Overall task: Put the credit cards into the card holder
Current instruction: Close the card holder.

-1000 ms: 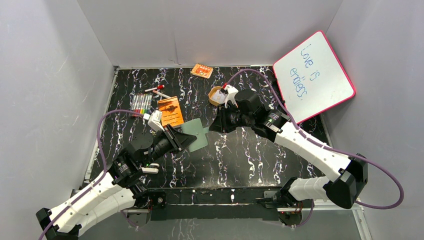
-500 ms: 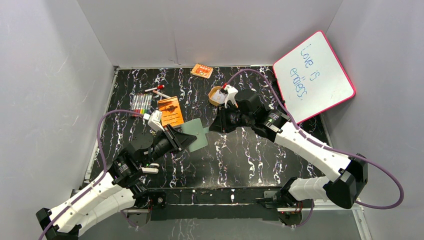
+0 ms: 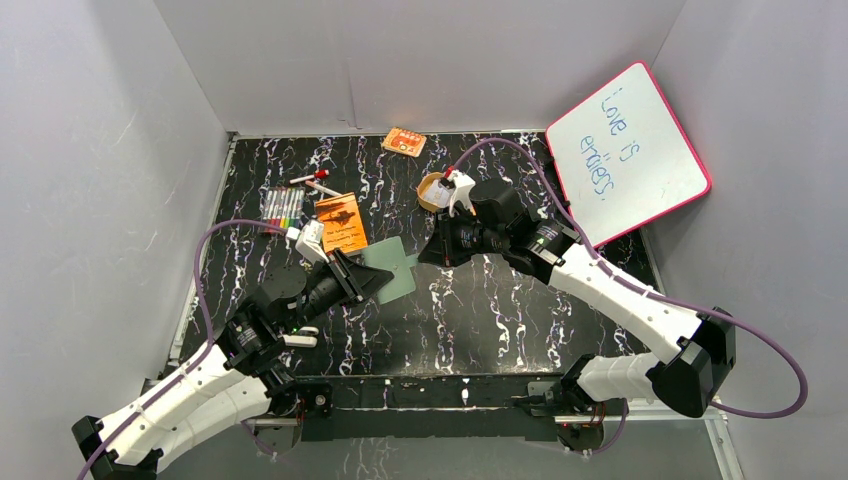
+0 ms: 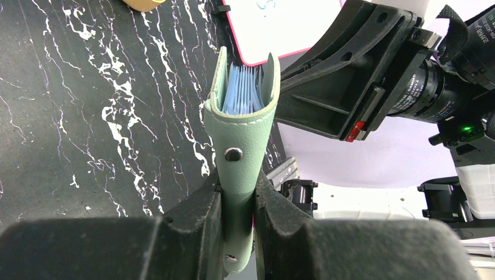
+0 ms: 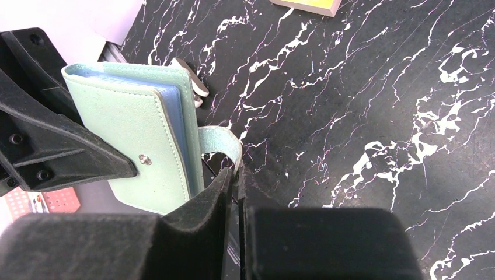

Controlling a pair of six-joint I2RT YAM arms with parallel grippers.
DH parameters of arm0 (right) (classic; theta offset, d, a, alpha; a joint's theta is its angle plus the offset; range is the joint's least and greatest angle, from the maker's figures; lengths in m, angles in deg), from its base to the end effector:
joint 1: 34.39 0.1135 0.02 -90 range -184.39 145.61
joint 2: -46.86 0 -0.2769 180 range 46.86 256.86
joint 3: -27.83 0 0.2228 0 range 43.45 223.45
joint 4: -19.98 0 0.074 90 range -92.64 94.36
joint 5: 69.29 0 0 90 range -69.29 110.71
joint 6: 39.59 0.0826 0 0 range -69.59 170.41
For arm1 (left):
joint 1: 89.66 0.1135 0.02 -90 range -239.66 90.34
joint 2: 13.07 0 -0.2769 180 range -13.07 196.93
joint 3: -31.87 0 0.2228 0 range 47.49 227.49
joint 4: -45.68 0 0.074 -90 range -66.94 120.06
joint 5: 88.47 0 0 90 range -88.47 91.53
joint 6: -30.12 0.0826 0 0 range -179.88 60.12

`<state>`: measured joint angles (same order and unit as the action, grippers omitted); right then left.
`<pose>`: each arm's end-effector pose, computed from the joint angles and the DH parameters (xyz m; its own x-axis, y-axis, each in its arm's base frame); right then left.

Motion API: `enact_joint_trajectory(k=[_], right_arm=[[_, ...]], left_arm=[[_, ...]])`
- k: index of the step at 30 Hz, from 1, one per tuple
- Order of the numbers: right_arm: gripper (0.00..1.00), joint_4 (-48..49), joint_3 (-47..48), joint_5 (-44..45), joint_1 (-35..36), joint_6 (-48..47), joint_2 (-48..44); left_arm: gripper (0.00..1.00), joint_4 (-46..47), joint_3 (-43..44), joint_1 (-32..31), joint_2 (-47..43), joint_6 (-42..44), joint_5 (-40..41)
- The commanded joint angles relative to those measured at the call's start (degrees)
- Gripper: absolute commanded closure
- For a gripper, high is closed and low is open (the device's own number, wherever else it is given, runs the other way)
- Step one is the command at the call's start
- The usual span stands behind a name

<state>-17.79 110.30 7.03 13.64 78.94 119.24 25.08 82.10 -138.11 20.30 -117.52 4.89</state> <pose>0.1808 0.2303 0.3448 -0.6849 -0.0675 -0.7255 -0.6094 0.5990 0.5195 0.1085 -0.1151 0.3202 -0.6215 -0.5701 -0.5373 0.3426 0.4191 -0.8409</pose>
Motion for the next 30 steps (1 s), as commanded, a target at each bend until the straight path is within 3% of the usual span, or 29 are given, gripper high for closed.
enact_joint_trajectory(k=[1,7,18,30], right_arm=[[0.86,2.91,0.12,-0.93,0.14,0.15,-0.75],[1.00,4.08,-0.54,-1.66,0.13,0.49,-1.24],[1.00,3.75,-0.29,-0.31,0.13,-1.00,-5.09],[1.00,3.91,1.51,-2.40,0.11,-0.31,-4.41]], left_arm=[[1.00,2.62,0.90,-0.03,-1.05,-0.07,-0.75],[1.00,2.56,0.85,0.01,-1.19,-0.07,-0.75],[1.00,-2.82,2.67,-0.02,-1.03,2.58,3.60],[1.00,-4.45,10.74,0.01,9.03,10.86,5.46]])
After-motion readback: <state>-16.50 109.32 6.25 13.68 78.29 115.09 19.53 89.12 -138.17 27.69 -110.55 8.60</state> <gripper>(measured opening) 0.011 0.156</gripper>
